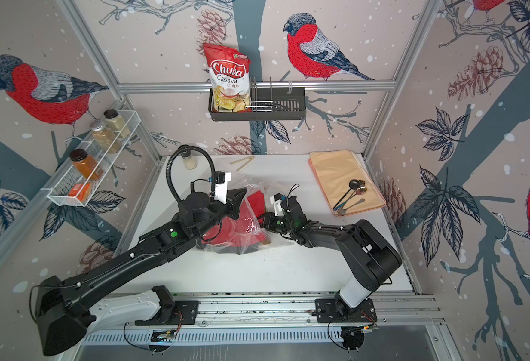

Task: Take the trousers out of the vacuum bag
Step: Take out the trousers from the vacuum bag.

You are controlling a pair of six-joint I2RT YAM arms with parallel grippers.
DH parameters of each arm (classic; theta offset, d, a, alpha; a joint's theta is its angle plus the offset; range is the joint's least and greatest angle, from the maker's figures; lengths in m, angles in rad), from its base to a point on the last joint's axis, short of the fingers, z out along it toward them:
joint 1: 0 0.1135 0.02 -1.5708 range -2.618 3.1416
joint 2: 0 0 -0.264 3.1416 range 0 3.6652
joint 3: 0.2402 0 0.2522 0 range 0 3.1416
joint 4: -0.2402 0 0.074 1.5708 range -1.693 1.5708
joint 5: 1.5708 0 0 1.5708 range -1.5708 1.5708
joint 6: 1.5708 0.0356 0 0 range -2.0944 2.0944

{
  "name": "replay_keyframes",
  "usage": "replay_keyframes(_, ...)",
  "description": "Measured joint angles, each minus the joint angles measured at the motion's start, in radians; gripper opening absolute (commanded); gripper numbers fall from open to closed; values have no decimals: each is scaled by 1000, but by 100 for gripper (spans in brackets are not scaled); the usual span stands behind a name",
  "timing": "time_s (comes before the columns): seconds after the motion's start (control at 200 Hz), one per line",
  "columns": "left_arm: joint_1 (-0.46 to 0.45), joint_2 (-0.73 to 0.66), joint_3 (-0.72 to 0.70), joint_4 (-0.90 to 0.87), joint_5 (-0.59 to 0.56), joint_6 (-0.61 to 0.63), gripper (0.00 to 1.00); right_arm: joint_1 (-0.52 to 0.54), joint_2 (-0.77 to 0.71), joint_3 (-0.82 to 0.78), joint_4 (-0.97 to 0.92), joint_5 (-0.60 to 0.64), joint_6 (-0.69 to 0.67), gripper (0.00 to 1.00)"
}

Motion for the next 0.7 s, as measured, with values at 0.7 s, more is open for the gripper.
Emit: replay_keyframes(0.7, 0, -5, -19, 6, -6, 0, 0, 30, 9, 51, -34, -24, -1, 6)
